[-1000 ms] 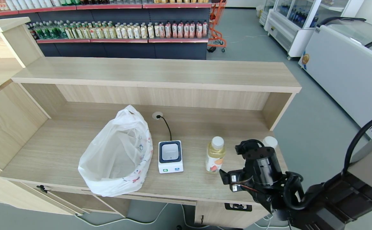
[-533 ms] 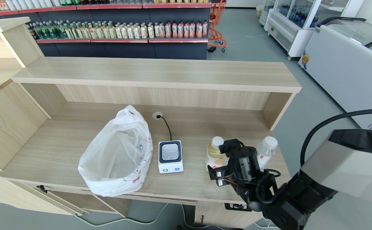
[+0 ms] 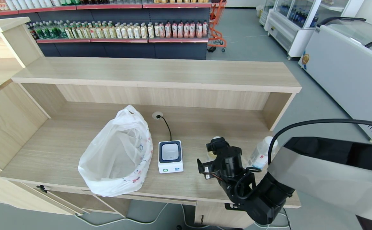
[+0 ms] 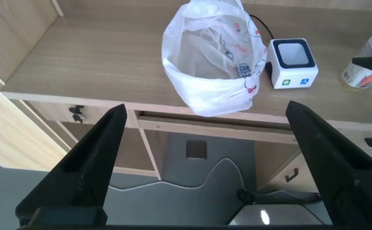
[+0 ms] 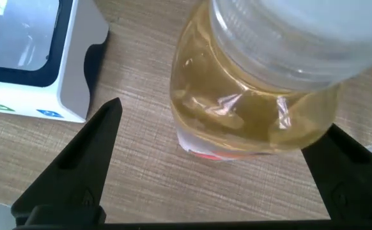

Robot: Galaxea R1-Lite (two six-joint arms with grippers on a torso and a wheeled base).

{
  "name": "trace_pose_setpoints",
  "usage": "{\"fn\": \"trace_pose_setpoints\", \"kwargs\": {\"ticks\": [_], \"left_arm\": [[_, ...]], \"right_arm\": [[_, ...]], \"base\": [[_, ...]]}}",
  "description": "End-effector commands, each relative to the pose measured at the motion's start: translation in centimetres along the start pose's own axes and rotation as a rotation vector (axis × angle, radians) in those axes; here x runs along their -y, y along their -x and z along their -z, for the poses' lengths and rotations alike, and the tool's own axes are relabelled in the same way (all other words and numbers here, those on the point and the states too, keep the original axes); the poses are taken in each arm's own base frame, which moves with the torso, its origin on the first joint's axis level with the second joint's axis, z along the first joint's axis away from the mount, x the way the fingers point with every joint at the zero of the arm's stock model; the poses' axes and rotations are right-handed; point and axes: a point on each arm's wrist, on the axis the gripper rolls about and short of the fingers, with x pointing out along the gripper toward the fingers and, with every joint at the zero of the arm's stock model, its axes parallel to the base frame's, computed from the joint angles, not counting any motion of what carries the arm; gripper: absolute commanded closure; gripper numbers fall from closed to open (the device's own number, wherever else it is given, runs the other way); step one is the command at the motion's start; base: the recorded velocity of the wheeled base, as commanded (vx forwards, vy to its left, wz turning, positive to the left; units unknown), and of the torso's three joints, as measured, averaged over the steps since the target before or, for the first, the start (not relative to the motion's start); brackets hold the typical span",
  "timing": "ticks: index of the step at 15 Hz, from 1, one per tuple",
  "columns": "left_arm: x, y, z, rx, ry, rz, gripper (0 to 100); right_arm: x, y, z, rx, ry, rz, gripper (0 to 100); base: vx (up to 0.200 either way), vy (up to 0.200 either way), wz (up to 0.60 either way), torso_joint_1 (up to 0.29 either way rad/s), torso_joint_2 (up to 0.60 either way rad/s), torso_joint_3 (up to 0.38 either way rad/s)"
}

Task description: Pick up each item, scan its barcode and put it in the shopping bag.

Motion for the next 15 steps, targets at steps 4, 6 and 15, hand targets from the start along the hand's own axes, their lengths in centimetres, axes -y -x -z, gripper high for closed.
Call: {"fn": "trace_pose_setpoints", "kwargs": {"ticks": [4,6,15], "left_arm": [[0.0,0.0,0.0,-0.001,0.001,0.0,0],[0.0,0.0,0.0,-0.001,0.001,0.0,0],[0.0,0.0,0.0,-0.001,0.001,0.0,0]], "right_arm": [[-1.2,-2.3,1.2,0.021,0.005,-0.002,0],[-1.4,-2.8,1.2,0.029,0.001,-0.002,0],[-0.3,-4.1,0.5,0.057,0.002,0.027,100]], "base": [[0.0,0.0,0.0,0.0,0.0,0.0],[0.0,0.0,0.0,0.0,0.0,0.0],[0.0,0.0,0.0,0.0,0.0,0.0]]}}
